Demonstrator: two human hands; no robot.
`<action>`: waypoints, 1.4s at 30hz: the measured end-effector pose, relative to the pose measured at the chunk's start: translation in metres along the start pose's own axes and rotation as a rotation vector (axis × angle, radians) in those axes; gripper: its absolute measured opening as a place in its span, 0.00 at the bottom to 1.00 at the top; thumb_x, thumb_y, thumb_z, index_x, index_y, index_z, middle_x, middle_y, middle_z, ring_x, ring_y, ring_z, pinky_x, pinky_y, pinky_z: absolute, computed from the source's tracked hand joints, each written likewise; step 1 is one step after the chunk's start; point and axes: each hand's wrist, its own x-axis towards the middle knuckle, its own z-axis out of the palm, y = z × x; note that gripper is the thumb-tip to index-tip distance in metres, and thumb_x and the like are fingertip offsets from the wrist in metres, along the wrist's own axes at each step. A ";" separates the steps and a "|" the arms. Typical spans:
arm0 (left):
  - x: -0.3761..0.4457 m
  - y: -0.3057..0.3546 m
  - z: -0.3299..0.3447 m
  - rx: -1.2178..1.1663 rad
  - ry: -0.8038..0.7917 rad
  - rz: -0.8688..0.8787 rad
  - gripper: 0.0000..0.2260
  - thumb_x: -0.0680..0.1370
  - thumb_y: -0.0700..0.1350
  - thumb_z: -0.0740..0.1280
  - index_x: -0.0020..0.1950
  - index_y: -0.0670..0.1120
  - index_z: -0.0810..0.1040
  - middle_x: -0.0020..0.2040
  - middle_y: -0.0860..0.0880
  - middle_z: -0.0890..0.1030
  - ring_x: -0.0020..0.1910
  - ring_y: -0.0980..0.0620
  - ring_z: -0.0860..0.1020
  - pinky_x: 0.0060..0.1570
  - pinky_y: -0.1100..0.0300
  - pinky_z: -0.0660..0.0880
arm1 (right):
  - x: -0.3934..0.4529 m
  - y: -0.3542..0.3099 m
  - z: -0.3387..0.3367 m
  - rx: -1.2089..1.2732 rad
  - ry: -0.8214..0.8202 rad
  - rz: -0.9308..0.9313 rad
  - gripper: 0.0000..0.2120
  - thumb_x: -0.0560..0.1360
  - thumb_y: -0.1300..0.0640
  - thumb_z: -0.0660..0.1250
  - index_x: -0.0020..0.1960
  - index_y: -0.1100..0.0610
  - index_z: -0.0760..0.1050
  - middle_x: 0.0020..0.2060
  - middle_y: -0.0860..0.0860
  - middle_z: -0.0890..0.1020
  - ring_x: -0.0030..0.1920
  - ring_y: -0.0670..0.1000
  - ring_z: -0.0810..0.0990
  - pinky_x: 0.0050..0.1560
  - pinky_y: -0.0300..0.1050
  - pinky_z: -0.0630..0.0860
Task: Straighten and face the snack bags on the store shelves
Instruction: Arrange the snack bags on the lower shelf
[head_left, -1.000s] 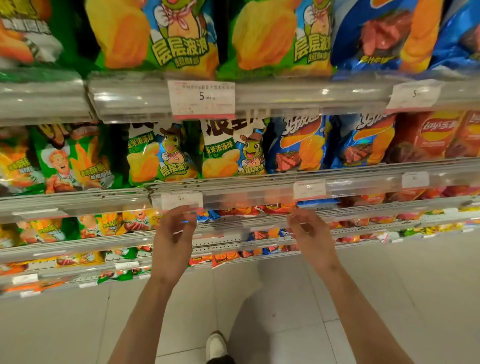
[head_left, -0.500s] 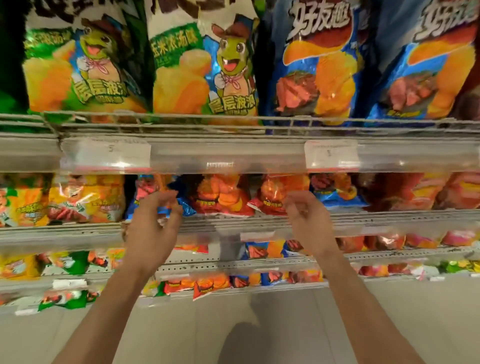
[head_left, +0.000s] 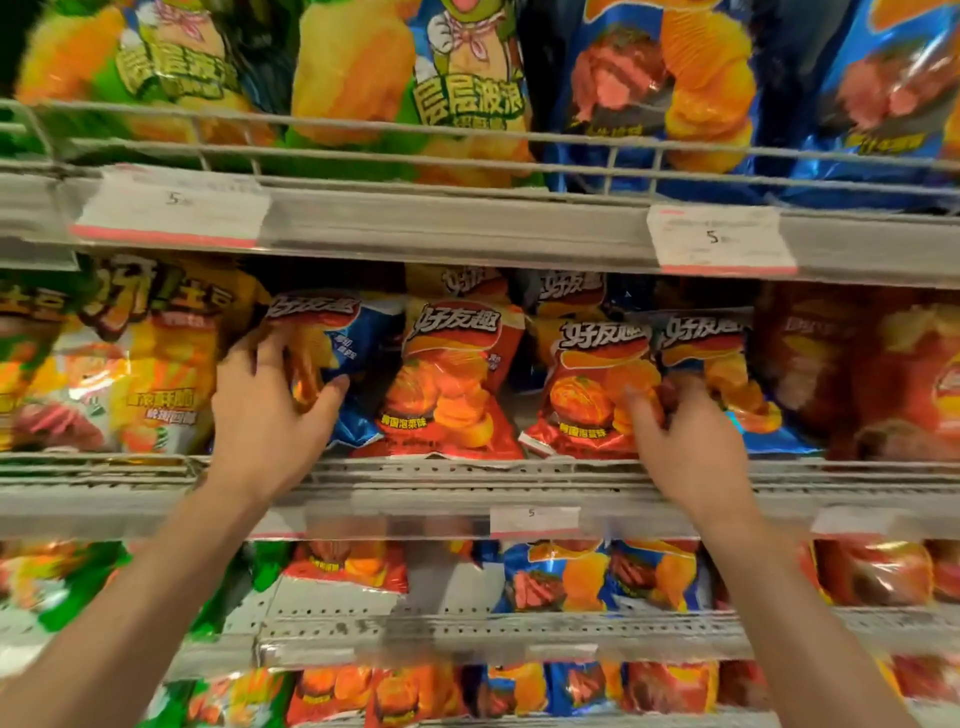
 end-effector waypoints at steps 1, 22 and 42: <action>-0.001 -0.001 0.003 -0.003 0.007 0.001 0.31 0.77 0.52 0.73 0.76 0.40 0.68 0.74 0.35 0.68 0.73 0.35 0.65 0.73 0.42 0.64 | 0.000 0.001 0.003 -0.030 -0.005 0.012 0.25 0.80 0.35 0.61 0.57 0.57 0.73 0.45 0.58 0.83 0.48 0.64 0.82 0.40 0.49 0.69; -0.008 0.002 0.003 -0.193 0.001 -0.061 0.31 0.77 0.55 0.72 0.77 0.49 0.68 0.77 0.39 0.64 0.76 0.40 0.65 0.73 0.47 0.65 | 0.010 0.004 0.005 0.177 0.042 0.068 0.28 0.80 0.36 0.64 0.68 0.57 0.70 0.48 0.53 0.81 0.55 0.63 0.82 0.49 0.55 0.76; -0.049 0.060 -0.015 -0.944 -0.370 -0.119 0.30 0.70 0.73 0.66 0.65 0.58 0.79 0.57 0.60 0.85 0.52 0.64 0.83 0.51 0.64 0.80 | -0.056 -0.104 0.018 0.713 -0.174 -0.103 0.15 0.78 0.36 0.67 0.60 0.40 0.69 0.49 0.38 0.81 0.47 0.35 0.82 0.44 0.36 0.81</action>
